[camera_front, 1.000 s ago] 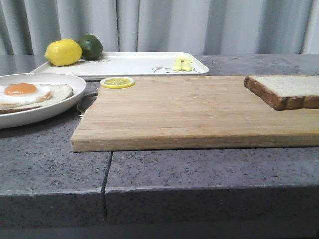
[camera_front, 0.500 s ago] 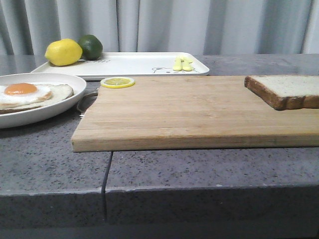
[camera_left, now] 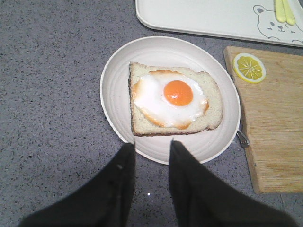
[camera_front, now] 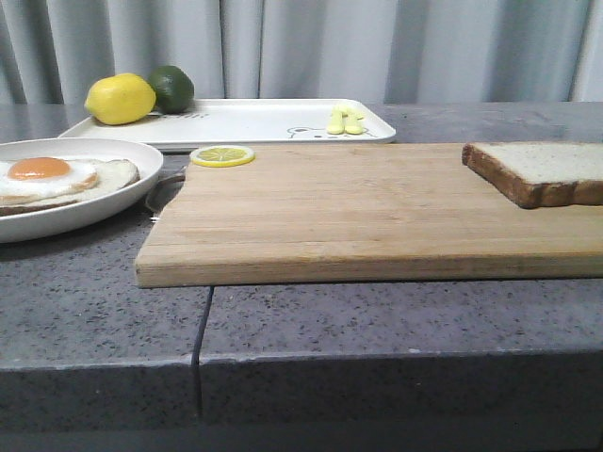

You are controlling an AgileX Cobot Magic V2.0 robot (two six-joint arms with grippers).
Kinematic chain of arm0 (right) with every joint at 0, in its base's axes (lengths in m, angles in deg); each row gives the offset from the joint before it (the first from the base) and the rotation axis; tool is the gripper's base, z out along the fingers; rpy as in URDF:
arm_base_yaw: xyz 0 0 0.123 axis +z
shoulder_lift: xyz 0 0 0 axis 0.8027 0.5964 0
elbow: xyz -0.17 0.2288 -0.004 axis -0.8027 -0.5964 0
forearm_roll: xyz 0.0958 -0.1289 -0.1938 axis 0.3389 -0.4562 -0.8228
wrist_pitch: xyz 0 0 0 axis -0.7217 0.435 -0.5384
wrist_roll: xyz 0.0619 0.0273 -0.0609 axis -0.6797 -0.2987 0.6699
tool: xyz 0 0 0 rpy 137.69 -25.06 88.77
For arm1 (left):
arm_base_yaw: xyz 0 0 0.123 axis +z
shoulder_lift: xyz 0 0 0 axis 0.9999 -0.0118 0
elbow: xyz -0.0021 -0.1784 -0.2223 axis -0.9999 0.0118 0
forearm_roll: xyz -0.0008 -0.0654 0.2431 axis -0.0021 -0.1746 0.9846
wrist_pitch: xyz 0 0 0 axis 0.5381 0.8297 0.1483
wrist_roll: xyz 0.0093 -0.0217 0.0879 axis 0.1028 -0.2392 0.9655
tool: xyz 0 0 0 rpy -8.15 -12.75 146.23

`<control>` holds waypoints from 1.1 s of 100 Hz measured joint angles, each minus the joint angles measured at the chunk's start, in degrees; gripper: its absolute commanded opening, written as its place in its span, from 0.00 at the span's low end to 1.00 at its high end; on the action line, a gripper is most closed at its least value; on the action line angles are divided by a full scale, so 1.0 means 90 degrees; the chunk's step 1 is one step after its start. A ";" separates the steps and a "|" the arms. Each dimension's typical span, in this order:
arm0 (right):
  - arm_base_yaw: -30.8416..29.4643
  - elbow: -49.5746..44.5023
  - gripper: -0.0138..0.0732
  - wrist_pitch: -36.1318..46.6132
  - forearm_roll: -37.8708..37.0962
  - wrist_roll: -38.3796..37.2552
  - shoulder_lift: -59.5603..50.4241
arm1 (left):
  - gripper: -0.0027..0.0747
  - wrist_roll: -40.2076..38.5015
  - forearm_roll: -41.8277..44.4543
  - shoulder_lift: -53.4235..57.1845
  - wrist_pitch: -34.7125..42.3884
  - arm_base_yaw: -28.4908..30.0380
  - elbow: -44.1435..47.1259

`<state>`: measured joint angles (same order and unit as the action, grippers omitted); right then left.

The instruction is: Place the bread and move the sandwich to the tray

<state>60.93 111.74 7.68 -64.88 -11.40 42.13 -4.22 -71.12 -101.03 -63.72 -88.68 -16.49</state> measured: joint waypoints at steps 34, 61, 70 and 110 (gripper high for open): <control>0.0000 0.0000 0.71 0.0000 0.0000 0.0000 0.0000 | 0.72 0.0000 0.0000 0.0000 0.0000 0.0000 0.0000; 0.0000 0.0000 0.71 0.0000 0.0000 0.0009 0.0000 | 0.65 0.0000 0.0000 0.0000 0.0000 0.0000 0.0000; 0.0000 0.0000 0.71 0.0000 0.0000 0.0009 0.0000 | 0.64 0.0000 0.0000 0.0000 0.0000 0.0000 0.0000; 0.0000 0.0000 0.71 0.0000 0.0000 0.0009 0.0000 | 0.59 0.0000 0.0000 0.0000 0.0000 0.0000 0.0000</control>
<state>60.93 111.74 7.68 -64.88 -11.31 42.13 -4.22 -71.12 -101.03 -63.72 -88.68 -16.49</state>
